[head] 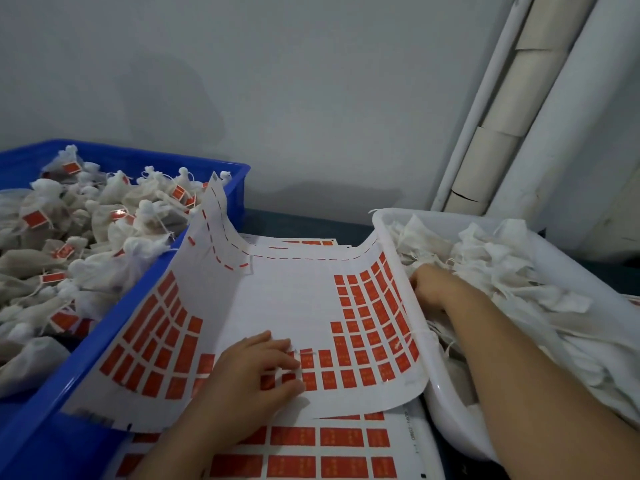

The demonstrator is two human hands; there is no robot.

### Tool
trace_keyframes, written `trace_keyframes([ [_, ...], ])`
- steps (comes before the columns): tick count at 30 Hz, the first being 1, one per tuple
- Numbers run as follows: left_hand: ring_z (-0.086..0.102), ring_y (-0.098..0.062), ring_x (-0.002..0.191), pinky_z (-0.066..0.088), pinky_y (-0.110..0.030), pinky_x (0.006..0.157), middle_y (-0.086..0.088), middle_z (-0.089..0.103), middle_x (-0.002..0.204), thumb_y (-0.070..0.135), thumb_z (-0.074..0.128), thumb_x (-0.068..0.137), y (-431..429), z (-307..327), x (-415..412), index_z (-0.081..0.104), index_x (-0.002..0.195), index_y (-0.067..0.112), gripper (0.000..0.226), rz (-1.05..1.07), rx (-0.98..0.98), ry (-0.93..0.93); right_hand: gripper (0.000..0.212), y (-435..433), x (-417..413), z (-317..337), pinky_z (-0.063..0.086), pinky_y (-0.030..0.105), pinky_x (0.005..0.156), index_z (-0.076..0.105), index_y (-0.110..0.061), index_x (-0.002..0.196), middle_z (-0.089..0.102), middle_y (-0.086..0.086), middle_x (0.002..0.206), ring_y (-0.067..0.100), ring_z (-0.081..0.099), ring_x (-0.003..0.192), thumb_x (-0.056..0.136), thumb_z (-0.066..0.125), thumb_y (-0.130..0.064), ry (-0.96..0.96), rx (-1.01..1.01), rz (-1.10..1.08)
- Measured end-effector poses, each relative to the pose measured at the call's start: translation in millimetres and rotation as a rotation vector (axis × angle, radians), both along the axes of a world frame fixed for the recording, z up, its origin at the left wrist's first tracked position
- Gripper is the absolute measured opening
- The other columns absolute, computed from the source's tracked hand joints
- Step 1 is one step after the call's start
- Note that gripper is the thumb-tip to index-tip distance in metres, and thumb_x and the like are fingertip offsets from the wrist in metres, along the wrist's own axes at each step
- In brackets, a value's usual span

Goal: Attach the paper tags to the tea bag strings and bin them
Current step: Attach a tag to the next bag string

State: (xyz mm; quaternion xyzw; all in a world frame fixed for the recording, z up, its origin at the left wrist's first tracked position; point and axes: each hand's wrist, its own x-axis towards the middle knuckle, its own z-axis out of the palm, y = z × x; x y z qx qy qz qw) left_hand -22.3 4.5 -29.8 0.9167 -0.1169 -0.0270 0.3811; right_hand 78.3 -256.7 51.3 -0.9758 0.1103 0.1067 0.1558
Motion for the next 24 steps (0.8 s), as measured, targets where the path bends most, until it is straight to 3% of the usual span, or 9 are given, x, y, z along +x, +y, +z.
trace_keyframes([
  [5, 0.022, 0.004, 0.135, 0.022, -0.031, 0.113, 0.028, 0.041, 0.137, 0.049, 0.061, 0.082, -1, 1, -1, 0.060, 0.110, 0.044, 0.028, -0.014, 0.010, 0.000, 0.017, -7, 1, 16, 0.043, 0.024, 0.071, 0.072, -0.012, 0.098, 0.068, 0.005, 0.095, 0.019, 0.061, 0.082, 0.085, 0.063, -0.008, -0.278, 0.009, -0.046],
  [11, 0.022, 0.003, 0.136, 0.022, -0.031, 0.113, 0.028, 0.041, 0.137, 0.048, 0.061, 0.083, -2, 1, -2, 0.059, 0.109, 0.044, 0.027, -0.012, 0.022, 0.004, 0.011, -23, -9, 33, 0.052, 0.029, 0.068, 0.072, -0.018, 0.085, 0.068, -0.001, 0.068, 0.013, 0.063, 0.063, 0.076, 0.073, -0.012, -0.469, 0.231, -0.164],
  [15, 0.023, 0.003, 0.136, 0.022, -0.031, 0.113, 0.028, 0.042, 0.136, 0.048, 0.061, 0.083, -3, 1, -3, 0.060, 0.106, 0.044, 0.023, -0.011, 0.012, 0.001, 0.021, -23, -8, 36, 0.051, 0.031, 0.076, 0.069, -0.021, 0.098, 0.066, -0.003, 0.090, 0.020, 0.063, 0.083, 0.081, 0.062, -0.010, -0.655, 0.257, -0.196],
  [18, 0.024, 0.003, 0.135, 0.022, -0.030, 0.113, 0.029, 0.043, 0.135, 0.049, 0.060, 0.083, -3, 1, -3, 0.060, 0.104, 0.045, 0.022, -0.011, 0.011, -0.003, 0.025, -22, -7, 36, 0.051, 0.030, 0.073, 0.067, -0.023, 0.097, 0.065, -0.002, 0.090, 0.022, 0.063, 0.077, 0.084, 0.052, -0.007, -0.770, 0.307, -0.202],
  [24, 0.027, 0.005, 0.132, 0.025, -0.026, 0.110, 0.029, 0.046, 0.130, 0.047, 0.060, 0.084, -2, 1, -3, 0.060, 0.105, 0.044, 0.021, -0.006, -0.008, -0.019, 0.020, -17, -8, 37, 0.039, 0.017, 0.072, 0.069, -0.017, 0.103, 0.059, -0.013, 0.082, 0.001, 0.054, 0.073, 0.086, 0.061, -0.011, -0.986, 0.372, -0.194],
])
